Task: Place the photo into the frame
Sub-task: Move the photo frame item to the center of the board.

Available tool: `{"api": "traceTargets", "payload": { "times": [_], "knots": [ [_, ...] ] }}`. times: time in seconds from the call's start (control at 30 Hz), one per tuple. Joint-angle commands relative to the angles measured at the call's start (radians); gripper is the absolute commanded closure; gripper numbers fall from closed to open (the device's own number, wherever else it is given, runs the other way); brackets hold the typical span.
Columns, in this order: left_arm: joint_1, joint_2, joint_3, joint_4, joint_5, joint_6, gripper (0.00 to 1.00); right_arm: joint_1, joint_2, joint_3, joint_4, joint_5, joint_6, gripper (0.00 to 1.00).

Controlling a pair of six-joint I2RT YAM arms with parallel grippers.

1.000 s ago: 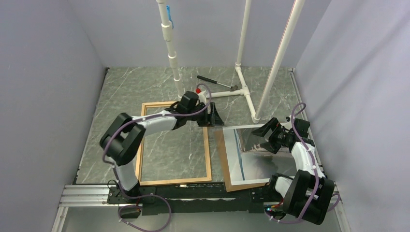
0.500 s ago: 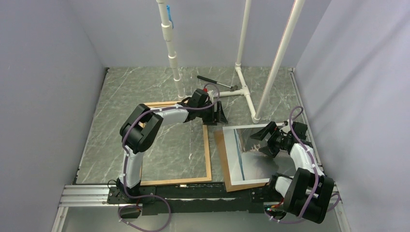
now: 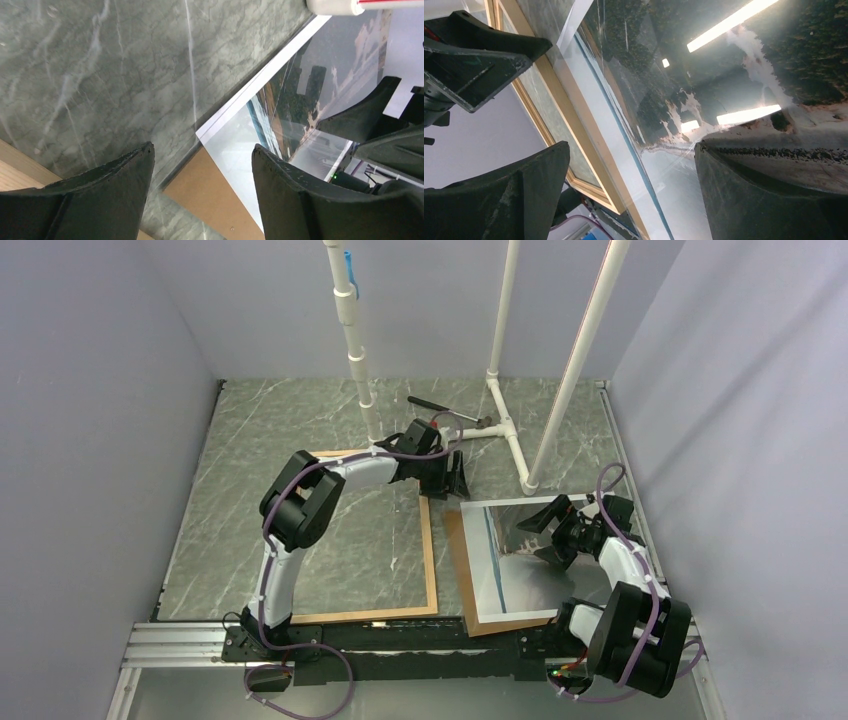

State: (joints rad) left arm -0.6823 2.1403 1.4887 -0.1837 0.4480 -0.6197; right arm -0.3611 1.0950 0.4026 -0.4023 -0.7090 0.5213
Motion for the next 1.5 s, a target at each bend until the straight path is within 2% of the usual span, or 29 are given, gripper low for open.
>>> {"api": "traceTargets", "payload": {
  "times": [0.0, 0.33, 0.57, 0.8, 0.93, 1.03, 1.33, 1.47],
  "knots": [
    [-0.010, 0.009, 0.020, -0.063, 0.076, 0.052, 0.26, 0.004, 0.017, -0.029, 0.045, 0.024, 0.001, 0.03],
    [-0.016, -0.072, -0.072, -0.014, 0.157, 0.056, 0.38, 0.004, 0.009, -0.021, 0.037, 0.022, 0.002, 0.03],
    [-0.016, -0.163, -0.145, 0.038, 0.165, 0.042, 0.39, 0.004, 0.010, -0.025, 0.038, 0.007, -0.004, 0.03],
    [-0.020, -0.216, -0.160, 0.004, 0.124, 0.050, 0.39, 0.005, -0.006, -0.025, 0.033, -0.002, -0.003, 0.03],
    [-0.030, -0.226, -0.146, -0.065, 0.101, 0.079, 0.40, 0.005, -0.005, -0.025, 0.032, -0.008, -0.001, 0.03],
    [-0.034, -0.215, -0.148, -0.076, 0.133, 0.082, 0.42, 0.005, -0.005, -0.025, 0.033, -0.018, -0.001, 0.04],
    [-0.033, -0.203, -0.232, 0.023, 0.197, 0.035, 0.53, 0.005, -0.020, -0.024, 0.028, -0.035, 0.000, 0.04],
    [-0.033, -0.197, -0.243, 0.038, 0.218, 0.030, 0.55, 0.005, -0.020, -0.025, 0.027, -0.039, -0.002, 0.04]
  ]
}}
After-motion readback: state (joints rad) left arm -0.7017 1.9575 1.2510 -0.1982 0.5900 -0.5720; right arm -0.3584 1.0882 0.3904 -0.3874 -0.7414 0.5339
